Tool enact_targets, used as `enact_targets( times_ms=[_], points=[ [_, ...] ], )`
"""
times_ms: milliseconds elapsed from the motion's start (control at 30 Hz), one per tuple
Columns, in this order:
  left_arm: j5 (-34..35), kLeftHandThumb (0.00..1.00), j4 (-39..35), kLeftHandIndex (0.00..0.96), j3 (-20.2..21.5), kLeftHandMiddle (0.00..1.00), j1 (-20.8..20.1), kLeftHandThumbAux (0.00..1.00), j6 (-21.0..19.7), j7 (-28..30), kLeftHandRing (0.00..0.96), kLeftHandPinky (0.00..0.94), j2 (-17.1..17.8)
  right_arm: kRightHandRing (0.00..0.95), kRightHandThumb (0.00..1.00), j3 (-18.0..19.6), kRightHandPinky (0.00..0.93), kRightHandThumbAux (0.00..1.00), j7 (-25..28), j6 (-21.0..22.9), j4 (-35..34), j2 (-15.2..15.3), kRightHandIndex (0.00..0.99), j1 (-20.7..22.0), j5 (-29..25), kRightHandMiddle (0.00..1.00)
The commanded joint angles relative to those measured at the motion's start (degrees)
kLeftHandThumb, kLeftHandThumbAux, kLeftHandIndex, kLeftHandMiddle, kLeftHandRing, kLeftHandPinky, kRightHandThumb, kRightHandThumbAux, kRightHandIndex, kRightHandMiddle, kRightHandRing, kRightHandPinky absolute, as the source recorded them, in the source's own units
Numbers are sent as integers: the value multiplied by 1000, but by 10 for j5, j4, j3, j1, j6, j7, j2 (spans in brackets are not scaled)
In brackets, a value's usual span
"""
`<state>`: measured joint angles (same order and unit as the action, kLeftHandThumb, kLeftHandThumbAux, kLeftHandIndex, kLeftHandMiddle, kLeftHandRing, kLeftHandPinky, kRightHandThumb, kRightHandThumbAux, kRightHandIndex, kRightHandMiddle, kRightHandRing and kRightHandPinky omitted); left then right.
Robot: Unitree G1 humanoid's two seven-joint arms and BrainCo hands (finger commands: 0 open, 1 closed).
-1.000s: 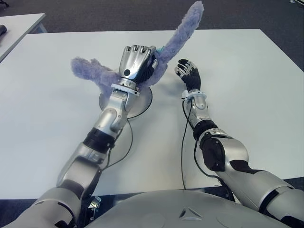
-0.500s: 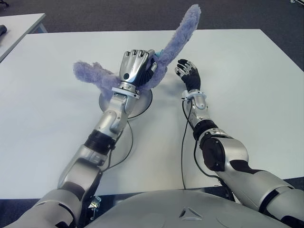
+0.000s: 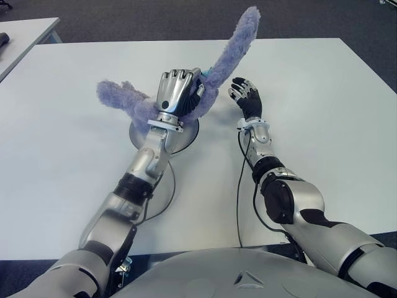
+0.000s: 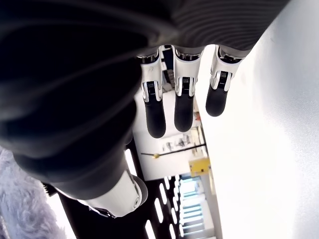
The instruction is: Put the doll into the plate.
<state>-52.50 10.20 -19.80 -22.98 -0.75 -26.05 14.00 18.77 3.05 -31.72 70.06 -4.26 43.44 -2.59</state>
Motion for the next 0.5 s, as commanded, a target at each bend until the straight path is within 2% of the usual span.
enact_targets(
  times_ms=[33,200,367,500],
  points=[
    [18,742,28,441,6,847,42,696,-3,-18,843,858,-6,180,427,11,171,896,-10,34,72,-44,255,-137,-11,224],
    [9,736,22,442,7,831,50,695,3,-48,836,853,-8,185,449,14,177,887,-11,33,72,-45,272,-137,-13,231],
    [-7,699,9,436,2,779,60,694,-3,-64,776,727,-7,189,478,19,192,875,-10,37,72,-47,289,-136,-19,230],
    [-27,685,-10,427,-3,714,74,703,-23,-70,713,678,-8,183,488,25,186,870,-8,42,72,-48,293,-136,-27,219]
  ],
)
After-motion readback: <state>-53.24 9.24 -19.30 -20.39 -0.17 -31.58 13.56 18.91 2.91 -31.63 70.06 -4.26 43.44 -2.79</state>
